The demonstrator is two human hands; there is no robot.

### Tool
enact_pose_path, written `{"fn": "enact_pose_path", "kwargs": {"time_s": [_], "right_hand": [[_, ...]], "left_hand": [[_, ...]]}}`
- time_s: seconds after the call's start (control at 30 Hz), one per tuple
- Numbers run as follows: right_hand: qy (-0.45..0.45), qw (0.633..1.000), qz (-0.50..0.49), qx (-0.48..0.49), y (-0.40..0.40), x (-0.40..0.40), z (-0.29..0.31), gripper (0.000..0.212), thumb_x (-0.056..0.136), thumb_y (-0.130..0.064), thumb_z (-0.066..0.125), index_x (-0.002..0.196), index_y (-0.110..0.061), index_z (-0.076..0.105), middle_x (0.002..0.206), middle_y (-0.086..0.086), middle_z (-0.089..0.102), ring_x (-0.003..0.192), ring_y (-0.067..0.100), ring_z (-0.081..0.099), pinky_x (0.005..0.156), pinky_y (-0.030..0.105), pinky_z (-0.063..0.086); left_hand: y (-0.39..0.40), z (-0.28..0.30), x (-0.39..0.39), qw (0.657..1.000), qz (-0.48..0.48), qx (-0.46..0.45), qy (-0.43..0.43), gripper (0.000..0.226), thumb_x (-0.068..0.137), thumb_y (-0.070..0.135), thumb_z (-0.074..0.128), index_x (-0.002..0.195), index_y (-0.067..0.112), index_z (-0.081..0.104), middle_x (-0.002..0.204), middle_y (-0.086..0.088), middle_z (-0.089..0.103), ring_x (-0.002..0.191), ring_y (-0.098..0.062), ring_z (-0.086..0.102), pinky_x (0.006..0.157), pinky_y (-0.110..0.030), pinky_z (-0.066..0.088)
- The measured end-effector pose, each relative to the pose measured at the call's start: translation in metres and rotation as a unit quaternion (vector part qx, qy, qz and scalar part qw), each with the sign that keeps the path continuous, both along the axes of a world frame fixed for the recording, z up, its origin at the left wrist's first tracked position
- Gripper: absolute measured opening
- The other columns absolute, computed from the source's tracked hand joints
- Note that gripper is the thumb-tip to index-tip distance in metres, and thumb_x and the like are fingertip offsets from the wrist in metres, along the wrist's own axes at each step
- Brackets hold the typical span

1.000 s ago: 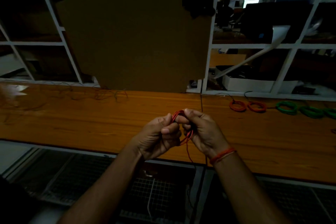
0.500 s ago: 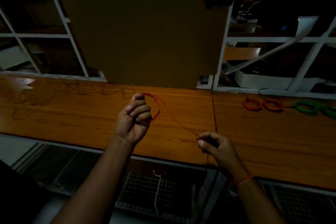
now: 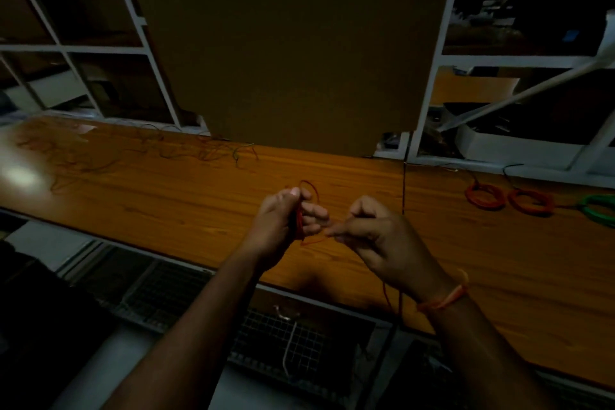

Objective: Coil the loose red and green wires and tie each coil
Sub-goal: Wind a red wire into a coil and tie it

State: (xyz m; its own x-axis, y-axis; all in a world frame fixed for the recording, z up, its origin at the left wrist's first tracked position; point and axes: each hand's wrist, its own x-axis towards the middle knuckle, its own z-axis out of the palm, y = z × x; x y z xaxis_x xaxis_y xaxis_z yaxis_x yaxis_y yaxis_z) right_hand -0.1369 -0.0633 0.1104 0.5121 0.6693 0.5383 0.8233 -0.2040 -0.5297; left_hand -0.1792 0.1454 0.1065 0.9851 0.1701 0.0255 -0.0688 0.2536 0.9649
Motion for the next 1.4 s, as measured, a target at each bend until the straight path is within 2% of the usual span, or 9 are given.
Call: {"fn": "enact_pose_path", "kwargs": {"time_s": [0.2, 0.33, 0.47, 0.6, 0.73, 1.03, 1.17, 1.3, 1.4], "right_hand": [[0.028, 0.997, -0.019, 0.068, 0.004, 0.014, 0.027, 0.027, 0.088, -0.009, 0.076, 0.111, -0.024, 0.076, 0.095, -0.007, 0.056, 0.087, 0.005, 0.056, 0.069, 0.016, 0.046], [0.073, 0.991, -0.037, 0.107, 0.009, 0.021, 0.024, 0.024, 0.087, -0.010, 0.077, 0.105, -0.025, 0.076, 0.104, -0.008, 0.056, 0.091, 0.009, 0.058, 0.072, 0.018, 0.051], [0.120, 0.983, -0.044, 0.134, 0.011, 0.024, 0.008, 0.017, 0.092, -0.021, 0.074, 0.107, -0.027, 0.076, 0.106, -0.008, 0.061, 0.093, 0.011, 0.062, 0.072, 0.026, 0.054], [0.356, 0.930, 0.005, 0.094, 0.009, 0.018, -0.010, 0.029, 0.103, -0.041, 0.054, 0.107, -0.022, 0.075, 0.078, 0.008, 0.060, 0.059, 0.013, 0.049, 0.051, 0.028, 0.041], [0.477, 0.867, 0.048, 0.137, 0.005, 0.007, -0.020, 0.033, 0.106, -0.038, 0.045, 0.097, -0.014, 0.065, 0.072, -0.005, 0.057, 0.054, 0.008, 0.036, 0.049, 0.025, 0.026], [0.444, 0.868, -0.015, 0.224, 0.020, 0.003, -0.030, 0.036, 0.108, -0.036, 0.043, 0.080, -0.017, 0.054, 0.061, -0.007, 0.044, 0.052, 0.007, 0.034, 0.047, 0.020, 0.029], [0.467, 0.854, 0.007, 0.229, 0.015, 0.007, -0.036, 0.034, 0.103, -0.039, 0.048, 0.090, -0.009, 0.058, 0.065, 0.001, 0.045, 0.050, 0.009, 0.036, 0.048, 0.023, 0.031], [0.449, 0.877, -0.004, 0.170, -0.004, 0.014, -0.060, 0.006, 0.099, -0.011, 0.063, 0.094, -0.012, 0.060, 0.067, -0.003, 0.050, 0.055, 0.010, 0.043, 0.051, 0.024, 0.036], [0.434, 0.877, -0.072, 0.195, -0.012, 0.014, -0.078, 0.007, 0.095, -0.005, 0.067, 0.097, -0.009, 0.062, 0.068, -0.003, 0.053, 0.059, 0.011, 0.048, 0.055, 0.028, 0.040]], "left_hand": [[-0.013, -0.010, -0.009, 0.995, -0.086, 0.047, 0.007, 0.027, 0.109, 0.023, 0.039, 0.103, 0.003, 0.057, 0.057, -0.003, 0.051, 0.041, -0.011, 0.040, 0.046, -0.023, 0.026], [-0.016, -0.008, -0.017, 0.985, -0.162, -0.058, 0.032, 0.028, 0.106, 0.022, 0.041, 0.101, 0.001, 0.059, 0.053, 0.004, 0.034, 0.040, -0.006, 0.026, 0.044, -0.021, 0.017], [-0.018, -0.010, -0.021, 0.963, -0.207, -0.169, 0.030, 0.029, 0.103, 0.026, 0.043, 0.098, 0.006, 0.063, 0.053, 0.009, 0.037, 0.043, -0.004, 0.022, 0.043, -0.022, 0.016], [-0.021, -0.010, -0.022, 0.942, -0.250, -0.225, 0.022, 0.020, 0.101, 0.030, 0.059, 0.094, 0.012, 0.064, 0.054, 0.011, 0.032, 0.045, -0.005, 0.020, 0.045, -0.022, 0.016], [-0.029, -0.015, -0.020, 0.912, -0.289, -0.289, 0.028, 0.024, 0.107, 0.029, 0.047, 0.095, 0.012, 0.060, 0.059, 0.009, 0.031, 0.048, -0.006, 0.025, 0.048, -0.023, 0.021], [-0.032, -0.015, -0.016, 0.920, -0.290, -0.263, 0.026, 0.027, 0.108, 0.024, 0.040, 0.103, 0.006, 0.059, 0.056, 0.009, 0.050, 0.042, -0.004, 0.032, 0.048, -0.021, 0.025], [-0.023, -0.016, -0.010, 0.877, -0.299, -0.376, -0.016, 0.036, 0.112, 0.030, 0.028, 0.106, 0.008, 0.057, 0.056, 0.009, 0.046, 0.046, -0.005, 0.032, 0.051, -0.022, 0.025], [0.005, -0.010, 0.002, 0.854, -0.261, -0.448, -0.053, 0.041, 0.113, 0.033, 0.018, 0.104, 0.012, 0.053, 0.061, 0.004, 0.055, 0.048, -0.003, 0.034, 0.052, -0.022, 0.028], [0.036, -0.005, 0.009, 0.835, -0.232, -0.494, -0.076, 0.031, 0.112, 0.028, 0.025, 0.105, 0.012, 0.051, 0.066, 0.002, 0.057, 0.051, -0.003, 0.035, 0.053, -0.021, 0.027]]}}
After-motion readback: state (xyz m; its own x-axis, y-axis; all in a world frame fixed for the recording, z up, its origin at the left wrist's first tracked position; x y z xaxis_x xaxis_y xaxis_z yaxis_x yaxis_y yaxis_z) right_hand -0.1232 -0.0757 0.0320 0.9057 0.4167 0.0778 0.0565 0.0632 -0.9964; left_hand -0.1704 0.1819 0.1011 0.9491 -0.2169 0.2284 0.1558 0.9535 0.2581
